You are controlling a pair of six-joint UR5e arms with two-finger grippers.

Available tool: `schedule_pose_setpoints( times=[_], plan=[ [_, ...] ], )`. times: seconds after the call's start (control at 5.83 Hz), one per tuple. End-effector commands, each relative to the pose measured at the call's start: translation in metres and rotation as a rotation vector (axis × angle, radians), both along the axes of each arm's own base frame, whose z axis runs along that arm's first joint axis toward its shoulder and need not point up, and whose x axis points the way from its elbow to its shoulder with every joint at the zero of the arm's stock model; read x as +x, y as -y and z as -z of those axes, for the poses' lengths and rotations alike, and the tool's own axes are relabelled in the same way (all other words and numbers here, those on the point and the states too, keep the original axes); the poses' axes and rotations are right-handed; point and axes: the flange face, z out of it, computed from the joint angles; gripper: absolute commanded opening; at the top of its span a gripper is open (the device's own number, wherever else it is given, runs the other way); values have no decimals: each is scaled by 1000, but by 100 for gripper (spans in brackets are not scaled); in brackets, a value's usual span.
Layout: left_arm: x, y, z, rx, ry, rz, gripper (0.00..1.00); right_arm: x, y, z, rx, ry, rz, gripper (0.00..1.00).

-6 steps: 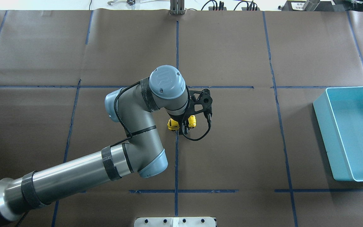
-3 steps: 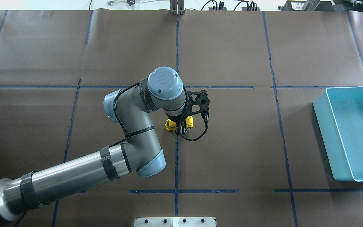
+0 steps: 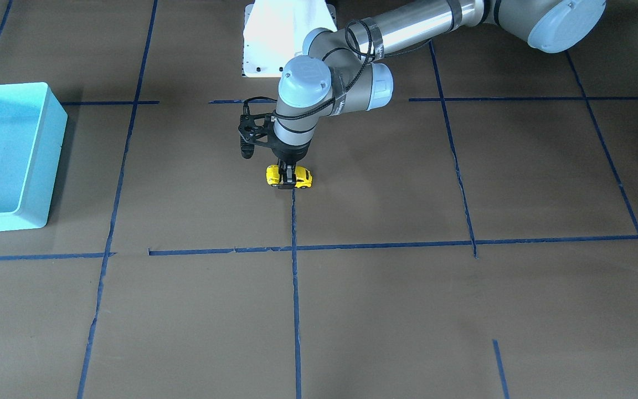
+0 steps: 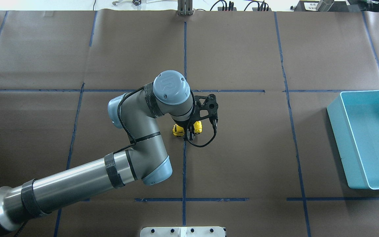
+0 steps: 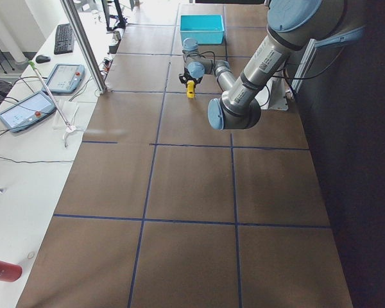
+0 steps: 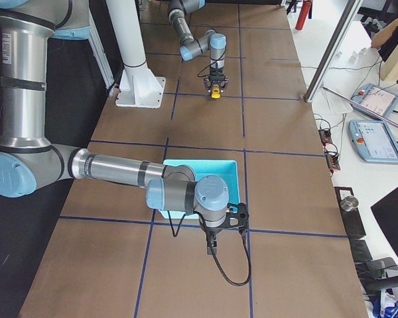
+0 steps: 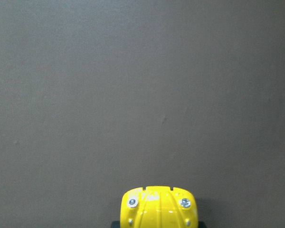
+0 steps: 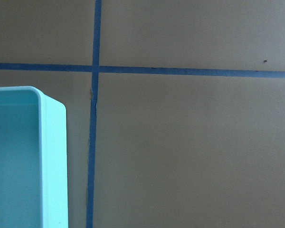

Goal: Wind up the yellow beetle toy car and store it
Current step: 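Press the car down and drag it backward along the table with the left gripper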

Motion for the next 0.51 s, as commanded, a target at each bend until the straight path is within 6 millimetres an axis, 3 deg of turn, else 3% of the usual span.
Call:
schedule_pose_setpoints(
  times=[0.0, 0.34],
  plan=[
    [0, -1, 0, 5, -8, -2, 0, 0, 0, 0, 0, 0, 0, 100],
    [1, -2, -9, 9, -5, -3, 0, 0, 0, 0, 0, 0, 0, 100]
  ],
)
